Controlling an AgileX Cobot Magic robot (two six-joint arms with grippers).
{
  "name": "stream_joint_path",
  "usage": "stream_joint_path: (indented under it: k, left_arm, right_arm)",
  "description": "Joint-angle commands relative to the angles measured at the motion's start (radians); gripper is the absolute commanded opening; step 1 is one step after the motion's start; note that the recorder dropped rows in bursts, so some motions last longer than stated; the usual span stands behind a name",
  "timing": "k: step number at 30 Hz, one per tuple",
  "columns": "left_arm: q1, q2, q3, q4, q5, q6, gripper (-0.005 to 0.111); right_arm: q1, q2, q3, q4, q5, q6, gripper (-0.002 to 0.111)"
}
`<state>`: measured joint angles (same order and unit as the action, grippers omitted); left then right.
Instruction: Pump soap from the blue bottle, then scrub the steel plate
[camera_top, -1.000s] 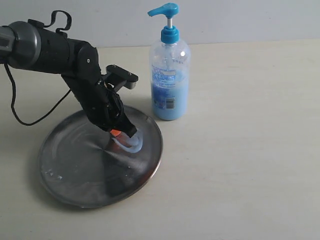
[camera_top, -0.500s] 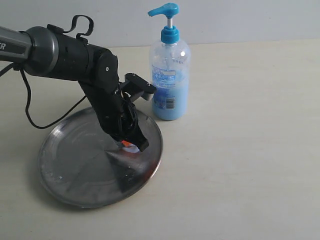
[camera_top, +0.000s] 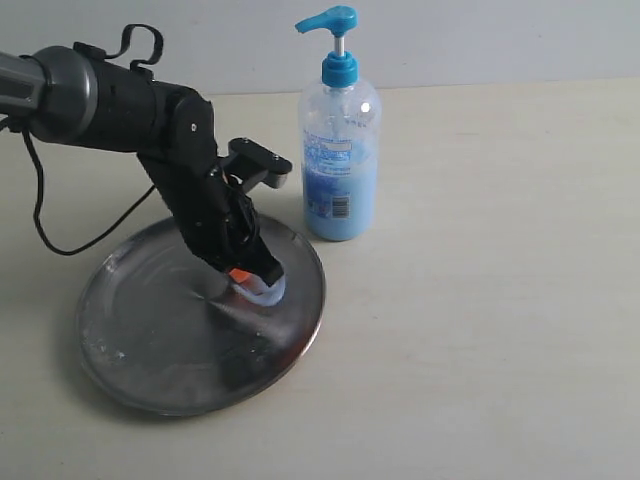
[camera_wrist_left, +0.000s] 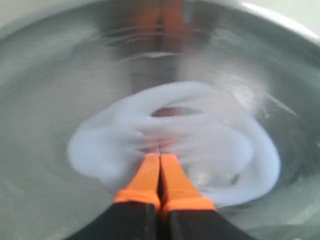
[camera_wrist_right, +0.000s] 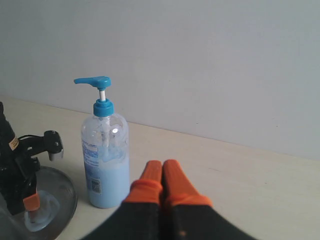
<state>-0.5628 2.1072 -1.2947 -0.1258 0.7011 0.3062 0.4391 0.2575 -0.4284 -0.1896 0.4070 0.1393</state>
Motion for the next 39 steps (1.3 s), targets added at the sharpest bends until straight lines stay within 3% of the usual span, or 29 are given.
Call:
stream_joint_path:
  k: [1, 7, 25, 32, 39]
  left_arm:
    - [0.06, 0.03, 0.016, 0.027, 0.006, -0.024, 0.001]
    - [0.066, 0.03, 0.016, -0.007, 0.006, -0.024, 0.001]
    - [-0.146, 0.03, 0.016, -0.012, -0.001, -0.018, 0.001]
    - [-0.135, 0.028, 0.016, 0.021, -0.029, -0.024, 0.001]
    - [-0.058, -0.051, 0.013, 0.049, -0.063, -0.093, 0.001]
  right_arm:
    - [-0.004, -0.004, 0.004, -0.002, -0.007, -0.008, 0.0]
    - [-0.004, -0.004, 0.004, -0.004, -0.007, -0.008, 0.0]
    - [-0.004, -0.004, 0.004, -0.004, -0.007, -0.008, 0.0]
    - [-0.004, -0.004, 0.004, -0.004, -0.007, -0.008, 0.0]
    - [-0.004, -0.004, 0.004, -0.004, -0.009, -0.008, 0.0]
